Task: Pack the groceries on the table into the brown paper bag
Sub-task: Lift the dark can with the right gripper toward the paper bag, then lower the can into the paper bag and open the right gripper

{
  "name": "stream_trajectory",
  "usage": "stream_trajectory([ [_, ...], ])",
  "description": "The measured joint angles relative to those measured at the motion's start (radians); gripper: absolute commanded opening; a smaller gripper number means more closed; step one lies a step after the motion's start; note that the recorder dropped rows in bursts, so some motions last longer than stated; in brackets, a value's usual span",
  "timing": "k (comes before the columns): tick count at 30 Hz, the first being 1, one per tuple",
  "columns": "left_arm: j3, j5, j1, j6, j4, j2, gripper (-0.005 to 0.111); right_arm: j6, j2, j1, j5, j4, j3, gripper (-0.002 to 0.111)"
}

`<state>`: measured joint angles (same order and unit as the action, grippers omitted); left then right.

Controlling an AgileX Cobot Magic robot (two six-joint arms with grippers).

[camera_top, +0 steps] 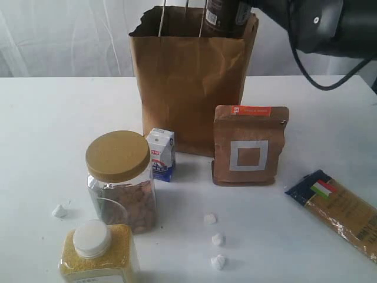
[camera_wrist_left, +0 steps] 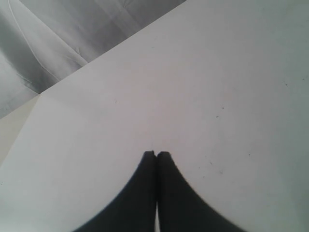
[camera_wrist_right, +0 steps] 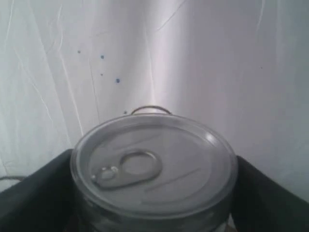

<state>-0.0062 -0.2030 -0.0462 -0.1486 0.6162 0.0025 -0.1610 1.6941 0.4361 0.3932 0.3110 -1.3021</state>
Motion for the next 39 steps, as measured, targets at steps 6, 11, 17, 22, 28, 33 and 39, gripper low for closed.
stream_trajectory([
  [6,0.000,0.000,0.000,0.000,0.000,0.000,0.000,-0.044,0.067,0.000,-0.029,0.000,0.000,0.050],
  [11,0.000,0.000,0.000,0.000,0.000,0.000,0.000,-0.135,0.067,0.000,-0.107,0.002,0.000,0.051],
  [17,0.000,0.000,0.000,0.000,0.000,0.000,0.000,-0.145,0.067,0.000,-0.110,0.002,0.000,0.051],
  [22,0.000,0.000,0.000,0.000,0.000,0.000,0.000,-0.145,0.067,0.000,-0.110,0.002,0.000,0.051],
  [28,0.000,0.000,0.000,0.000,0.000,0.000,0.000,-0.145,0.067,0.000,-0.150,0.002,0.000,0.060],
  [33,0.000,0.000,0.000,0.000,0.000,0.000,0.000,-0.145,0.067,0.000,-0.197,0.004,0.000,0.072],
  [39,0.000,0.000,0.000,0.000,0.000,0.000,0.000,-0.145,0.067,0.000,-0.182,0.004,-0.005,0.084],
])
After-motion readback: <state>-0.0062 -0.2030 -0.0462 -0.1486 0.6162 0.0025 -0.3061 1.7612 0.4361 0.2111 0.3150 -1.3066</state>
